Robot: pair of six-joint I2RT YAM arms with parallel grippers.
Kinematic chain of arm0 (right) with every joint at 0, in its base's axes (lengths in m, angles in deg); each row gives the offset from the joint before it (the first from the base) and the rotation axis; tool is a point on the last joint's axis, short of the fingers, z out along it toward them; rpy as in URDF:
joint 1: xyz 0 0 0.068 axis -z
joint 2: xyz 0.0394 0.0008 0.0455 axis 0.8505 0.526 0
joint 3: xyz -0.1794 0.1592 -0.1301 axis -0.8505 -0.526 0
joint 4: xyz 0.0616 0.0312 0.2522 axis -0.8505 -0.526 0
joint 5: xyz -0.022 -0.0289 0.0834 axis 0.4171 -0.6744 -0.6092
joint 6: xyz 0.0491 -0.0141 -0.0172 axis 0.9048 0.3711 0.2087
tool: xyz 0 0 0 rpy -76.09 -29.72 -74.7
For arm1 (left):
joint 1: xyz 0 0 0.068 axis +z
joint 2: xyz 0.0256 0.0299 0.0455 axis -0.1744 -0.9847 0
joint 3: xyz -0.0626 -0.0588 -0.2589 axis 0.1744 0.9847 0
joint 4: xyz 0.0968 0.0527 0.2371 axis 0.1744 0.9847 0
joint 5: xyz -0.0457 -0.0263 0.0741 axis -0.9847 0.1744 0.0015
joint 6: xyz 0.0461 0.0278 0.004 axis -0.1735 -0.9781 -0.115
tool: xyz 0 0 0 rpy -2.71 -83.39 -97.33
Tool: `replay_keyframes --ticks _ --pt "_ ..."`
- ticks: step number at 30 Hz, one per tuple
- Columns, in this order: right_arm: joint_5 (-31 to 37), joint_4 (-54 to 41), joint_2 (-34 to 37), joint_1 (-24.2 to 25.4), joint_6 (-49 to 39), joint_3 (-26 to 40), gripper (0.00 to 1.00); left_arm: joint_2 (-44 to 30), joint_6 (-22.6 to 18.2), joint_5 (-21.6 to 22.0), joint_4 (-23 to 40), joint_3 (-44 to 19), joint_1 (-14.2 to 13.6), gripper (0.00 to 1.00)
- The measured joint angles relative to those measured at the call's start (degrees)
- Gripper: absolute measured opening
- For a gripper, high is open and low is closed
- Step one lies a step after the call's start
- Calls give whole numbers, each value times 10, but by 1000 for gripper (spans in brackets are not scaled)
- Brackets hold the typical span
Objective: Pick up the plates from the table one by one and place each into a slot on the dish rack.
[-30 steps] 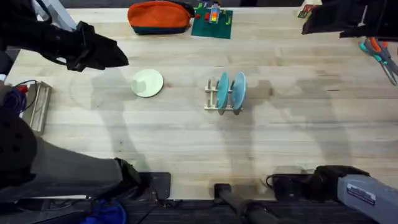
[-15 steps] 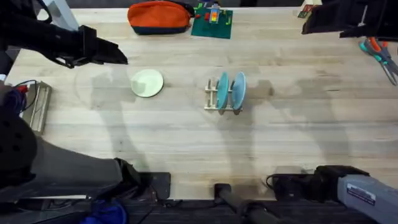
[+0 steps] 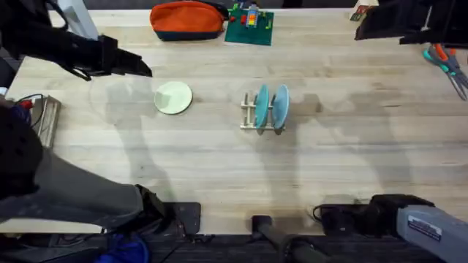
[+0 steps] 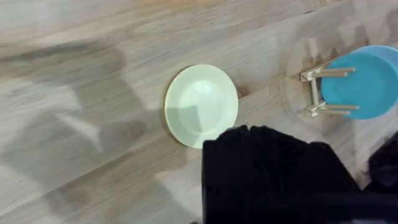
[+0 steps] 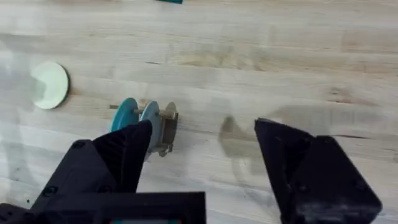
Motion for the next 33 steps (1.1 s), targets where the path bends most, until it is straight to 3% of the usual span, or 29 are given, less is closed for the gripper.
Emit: replay_keyframes --ticks 18,27,33 --pt "0 0 0 0 0 0 993 -114 -32 -21 -13 0 0 41" --pt "0 0 0 0 0 0 993 -136 -40 -23 -28 0 2 40" --pt "0 0 0 0 0 0 994 -143 -43 -26 -32 0 18 41"
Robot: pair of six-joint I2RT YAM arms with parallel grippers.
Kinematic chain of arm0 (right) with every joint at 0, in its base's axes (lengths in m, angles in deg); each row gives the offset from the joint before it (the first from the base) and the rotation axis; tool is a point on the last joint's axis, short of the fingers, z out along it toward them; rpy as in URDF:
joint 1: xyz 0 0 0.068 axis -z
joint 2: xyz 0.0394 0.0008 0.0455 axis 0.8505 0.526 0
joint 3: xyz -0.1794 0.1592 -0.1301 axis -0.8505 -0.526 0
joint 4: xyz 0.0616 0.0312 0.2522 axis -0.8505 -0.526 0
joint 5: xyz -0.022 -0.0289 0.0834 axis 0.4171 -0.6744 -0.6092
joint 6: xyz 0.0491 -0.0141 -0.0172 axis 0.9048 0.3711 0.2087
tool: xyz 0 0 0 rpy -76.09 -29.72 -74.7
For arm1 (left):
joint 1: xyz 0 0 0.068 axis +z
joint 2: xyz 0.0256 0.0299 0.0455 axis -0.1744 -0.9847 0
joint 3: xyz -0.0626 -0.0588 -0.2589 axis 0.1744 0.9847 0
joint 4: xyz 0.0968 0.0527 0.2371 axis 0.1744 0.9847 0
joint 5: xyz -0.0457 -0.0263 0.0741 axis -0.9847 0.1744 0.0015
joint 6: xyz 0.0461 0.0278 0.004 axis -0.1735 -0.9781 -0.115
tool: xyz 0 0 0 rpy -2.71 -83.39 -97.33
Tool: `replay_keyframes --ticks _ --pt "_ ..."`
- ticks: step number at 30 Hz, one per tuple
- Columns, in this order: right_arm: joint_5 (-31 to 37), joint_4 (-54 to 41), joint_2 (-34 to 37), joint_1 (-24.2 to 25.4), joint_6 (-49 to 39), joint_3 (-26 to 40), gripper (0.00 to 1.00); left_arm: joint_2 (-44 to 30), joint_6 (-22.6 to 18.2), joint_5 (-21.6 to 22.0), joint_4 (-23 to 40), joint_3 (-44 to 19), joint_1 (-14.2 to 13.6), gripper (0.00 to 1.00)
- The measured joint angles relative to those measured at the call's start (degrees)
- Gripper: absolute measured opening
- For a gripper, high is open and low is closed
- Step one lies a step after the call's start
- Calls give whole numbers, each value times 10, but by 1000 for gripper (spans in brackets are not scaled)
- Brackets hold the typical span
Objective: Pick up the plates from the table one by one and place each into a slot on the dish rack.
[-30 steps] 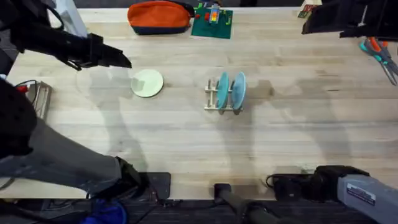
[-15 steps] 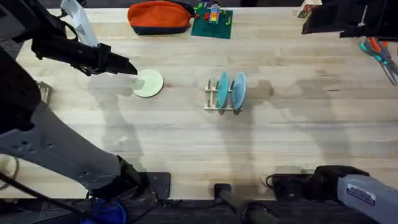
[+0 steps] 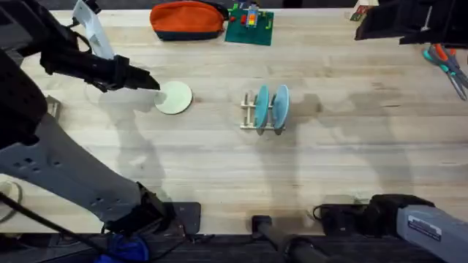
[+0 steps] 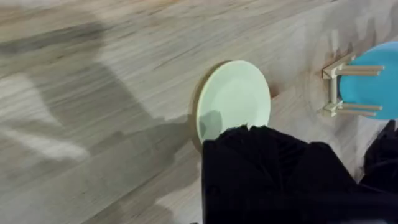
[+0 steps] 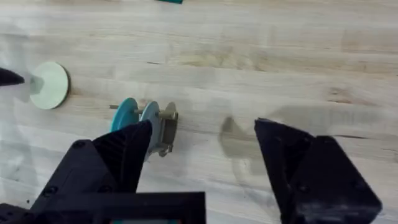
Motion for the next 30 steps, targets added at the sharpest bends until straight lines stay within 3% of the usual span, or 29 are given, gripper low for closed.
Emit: replay_keyframes --ticks 30 --pt "0 0 0 0 0 0 995 -25 -11 -8 -28 0 6 41"
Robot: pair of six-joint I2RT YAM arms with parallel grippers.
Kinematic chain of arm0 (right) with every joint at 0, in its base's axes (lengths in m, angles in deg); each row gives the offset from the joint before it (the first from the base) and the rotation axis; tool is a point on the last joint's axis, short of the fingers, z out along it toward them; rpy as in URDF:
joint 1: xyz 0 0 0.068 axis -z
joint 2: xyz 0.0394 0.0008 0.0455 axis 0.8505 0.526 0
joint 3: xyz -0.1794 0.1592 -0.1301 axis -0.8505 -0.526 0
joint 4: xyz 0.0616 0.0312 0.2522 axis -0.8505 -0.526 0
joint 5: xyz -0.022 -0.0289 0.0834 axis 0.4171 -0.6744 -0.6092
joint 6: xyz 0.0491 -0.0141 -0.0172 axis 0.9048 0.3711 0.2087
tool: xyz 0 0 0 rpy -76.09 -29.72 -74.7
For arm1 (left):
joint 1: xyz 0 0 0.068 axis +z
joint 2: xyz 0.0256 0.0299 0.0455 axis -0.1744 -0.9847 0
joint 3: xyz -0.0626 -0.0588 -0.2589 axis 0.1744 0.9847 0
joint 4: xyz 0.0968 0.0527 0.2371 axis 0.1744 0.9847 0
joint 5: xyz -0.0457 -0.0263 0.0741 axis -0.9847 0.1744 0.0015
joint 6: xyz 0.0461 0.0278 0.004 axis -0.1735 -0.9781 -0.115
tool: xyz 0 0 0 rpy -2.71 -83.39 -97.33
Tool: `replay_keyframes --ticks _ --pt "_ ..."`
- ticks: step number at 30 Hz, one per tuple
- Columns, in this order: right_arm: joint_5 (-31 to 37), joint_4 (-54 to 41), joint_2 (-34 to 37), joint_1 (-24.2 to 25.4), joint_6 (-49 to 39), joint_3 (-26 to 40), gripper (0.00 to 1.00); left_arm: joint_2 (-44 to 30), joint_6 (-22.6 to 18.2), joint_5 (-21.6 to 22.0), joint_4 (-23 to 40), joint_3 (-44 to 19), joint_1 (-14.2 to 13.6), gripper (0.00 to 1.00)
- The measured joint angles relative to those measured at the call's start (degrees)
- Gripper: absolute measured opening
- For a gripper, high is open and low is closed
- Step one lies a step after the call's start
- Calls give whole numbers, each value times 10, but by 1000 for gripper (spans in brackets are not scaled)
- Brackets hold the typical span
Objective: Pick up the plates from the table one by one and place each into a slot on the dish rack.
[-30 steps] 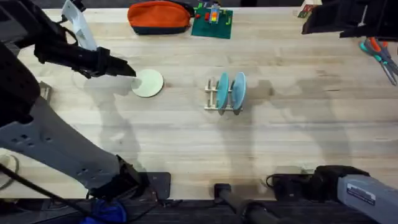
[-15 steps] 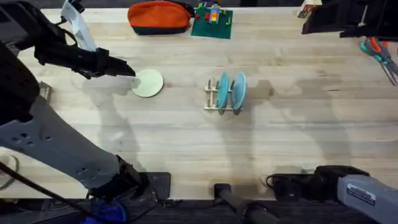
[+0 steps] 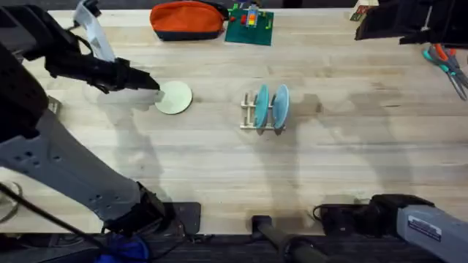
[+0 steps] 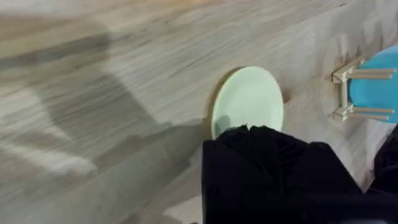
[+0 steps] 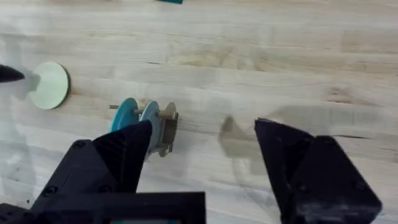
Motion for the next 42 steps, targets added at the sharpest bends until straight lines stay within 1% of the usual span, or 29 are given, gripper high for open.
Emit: replay_keyframes --ticks 4,6,17,34,42 --pt "0 0 0 0 0 0 995 -48 0 -4 0 0 0 40" --pt "0 0 0 0 0 0 995 -64 0 -27 5 0 2 40" --pt "0 0 0 0 0 0 995 -92 0 -73 11 -7 10 40" --pt "0 0 0 0 0 0 993 -94 0 -78 11 -7 11 40" --pt "-1 0 0 0 60 0 993 -94 0 -78 10 -7 11 40"
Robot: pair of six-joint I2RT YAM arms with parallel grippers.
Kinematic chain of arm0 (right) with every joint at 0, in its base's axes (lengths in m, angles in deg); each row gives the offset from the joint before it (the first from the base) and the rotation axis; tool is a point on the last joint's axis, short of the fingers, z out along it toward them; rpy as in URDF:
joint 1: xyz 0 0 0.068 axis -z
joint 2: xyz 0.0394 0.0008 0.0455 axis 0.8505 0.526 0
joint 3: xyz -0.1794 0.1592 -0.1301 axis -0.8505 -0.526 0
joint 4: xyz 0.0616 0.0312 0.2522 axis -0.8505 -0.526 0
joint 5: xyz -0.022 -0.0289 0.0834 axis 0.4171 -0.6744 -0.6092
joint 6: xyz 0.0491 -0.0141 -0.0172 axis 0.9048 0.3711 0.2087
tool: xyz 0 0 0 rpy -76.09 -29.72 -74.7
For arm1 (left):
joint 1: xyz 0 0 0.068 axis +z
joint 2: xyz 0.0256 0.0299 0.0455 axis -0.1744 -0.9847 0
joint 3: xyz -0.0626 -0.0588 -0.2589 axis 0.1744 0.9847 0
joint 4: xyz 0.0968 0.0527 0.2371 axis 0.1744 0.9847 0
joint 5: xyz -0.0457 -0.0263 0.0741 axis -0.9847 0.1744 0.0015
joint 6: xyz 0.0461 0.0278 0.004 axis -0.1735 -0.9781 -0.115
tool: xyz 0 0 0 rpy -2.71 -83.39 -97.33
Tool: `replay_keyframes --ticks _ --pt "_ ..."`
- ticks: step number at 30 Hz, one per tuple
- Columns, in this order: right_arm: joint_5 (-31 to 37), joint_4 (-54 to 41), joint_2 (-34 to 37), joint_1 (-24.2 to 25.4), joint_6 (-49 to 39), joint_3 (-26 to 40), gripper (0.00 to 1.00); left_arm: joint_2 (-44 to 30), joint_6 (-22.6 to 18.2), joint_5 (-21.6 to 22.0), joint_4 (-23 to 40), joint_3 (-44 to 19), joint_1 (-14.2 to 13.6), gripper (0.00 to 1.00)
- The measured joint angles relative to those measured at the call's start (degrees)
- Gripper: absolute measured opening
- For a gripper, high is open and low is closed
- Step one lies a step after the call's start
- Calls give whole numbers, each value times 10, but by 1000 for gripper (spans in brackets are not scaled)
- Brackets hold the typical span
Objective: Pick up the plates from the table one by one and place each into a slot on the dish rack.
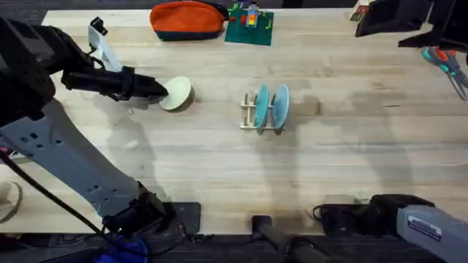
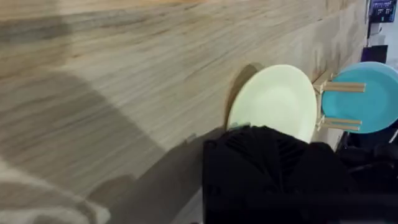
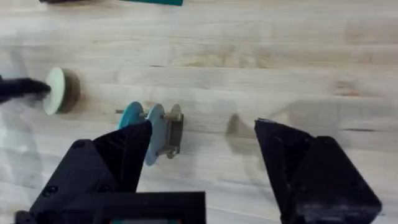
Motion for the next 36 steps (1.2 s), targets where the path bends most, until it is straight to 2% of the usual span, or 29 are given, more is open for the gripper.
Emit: replay_keyframes --ticks 11,17,26,36 --pt "-4 0 0 0 27 0 995 0 0 0 0 0 0 40" --pt "-49 8 2 -6 24 0 995 0 0 0 0 0 0 40" --pt "-81 60 38 -107 17 0 993 0 0 0 -1 0 0 40" --pt "-89 145 109 -221 77 1 993 0 0 0 -1 0 0 40"
